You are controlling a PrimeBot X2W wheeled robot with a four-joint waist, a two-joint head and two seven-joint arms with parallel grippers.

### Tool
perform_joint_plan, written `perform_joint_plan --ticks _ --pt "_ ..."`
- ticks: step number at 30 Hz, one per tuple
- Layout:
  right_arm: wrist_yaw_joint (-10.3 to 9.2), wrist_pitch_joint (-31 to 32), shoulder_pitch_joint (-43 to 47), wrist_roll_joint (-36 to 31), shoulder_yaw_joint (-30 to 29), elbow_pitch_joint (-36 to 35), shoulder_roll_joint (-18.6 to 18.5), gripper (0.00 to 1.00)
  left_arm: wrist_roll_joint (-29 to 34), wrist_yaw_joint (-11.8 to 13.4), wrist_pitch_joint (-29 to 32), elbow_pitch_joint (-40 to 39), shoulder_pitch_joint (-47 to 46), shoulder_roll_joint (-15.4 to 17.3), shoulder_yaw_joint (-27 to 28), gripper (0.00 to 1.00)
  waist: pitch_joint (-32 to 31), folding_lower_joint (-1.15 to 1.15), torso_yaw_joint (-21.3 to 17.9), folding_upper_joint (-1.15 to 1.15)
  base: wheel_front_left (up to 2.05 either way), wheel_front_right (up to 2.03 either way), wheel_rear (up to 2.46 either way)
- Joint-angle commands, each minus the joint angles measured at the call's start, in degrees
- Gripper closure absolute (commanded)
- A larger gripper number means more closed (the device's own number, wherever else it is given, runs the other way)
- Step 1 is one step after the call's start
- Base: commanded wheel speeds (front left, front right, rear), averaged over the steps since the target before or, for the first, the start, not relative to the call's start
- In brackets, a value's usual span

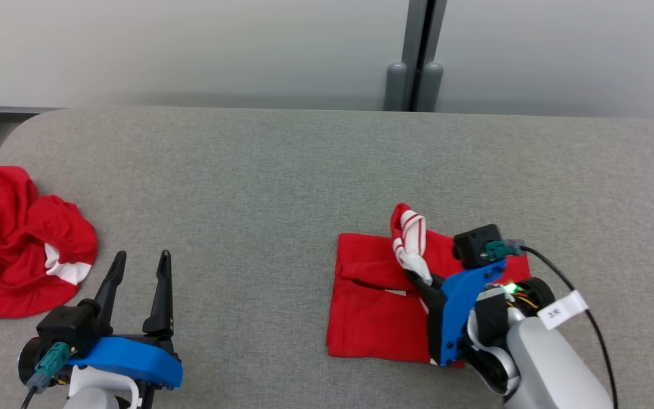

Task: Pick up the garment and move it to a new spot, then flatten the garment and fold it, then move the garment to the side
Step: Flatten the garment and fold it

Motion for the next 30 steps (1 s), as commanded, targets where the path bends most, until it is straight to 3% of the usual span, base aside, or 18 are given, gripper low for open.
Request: perform_joint_plan --ticks 1,7,22,23,24,30 --pt "0.02 -0.65 -1.42 0.62 1.27 1.20 -0.07 1.00 0.18 -0.25 0.03 0.09 -0.82 -0.16 -0.29 0.00 0.27 0.00 0.51 0.00 0.00 0.00 0.00" --pt "0.02 -3.03 -5.45 4.15 6.32 8.75 -0.11 1.00 0.41 -0.95 -0.03 1.44 -1.69 -0.79 -1.28 0.00 0.11 0.00 2.25 0.00 0.00 0.00 0.00" --pt "0.02 -10.44 -11.65 8.68 11.17 20.78 -0.07 1.00 0.13 -1.87 -0.33 3.57 -1.59 -0.61 -1.61 0.00 -1.03 0.00 3.67 0.00 0.00 0.00 0.00" --pt "0.02 -10.65 -11.66 9.62 11.68 21.01 -0.04 0.57 0.12 -1.88 -0.34 3.64 -1.60 -0.65 -1.66 0.00 -1.10 0.00 3.73 0.00 0.00 0.00 0.00" --pt "0.02 -11.08 -11.72 10.36 12.11 21.25 -0.05 0.00 0.10 -1.91 -0.36 3.71 -1.63 -0.68 -1.69 0.00 -1.16 0.00 3.76 0.00 0.00 0.00 0.00" --pt "0.02 -13.43 -11.24 18.76 15.08 17.82 -0.03 0.00 -0.08 -2.01 -0.42 4.05 -1.50 -0.57 -1.45 0.00 -1.46 0.00 3.50 0.00 0.00 0.00 0.00"
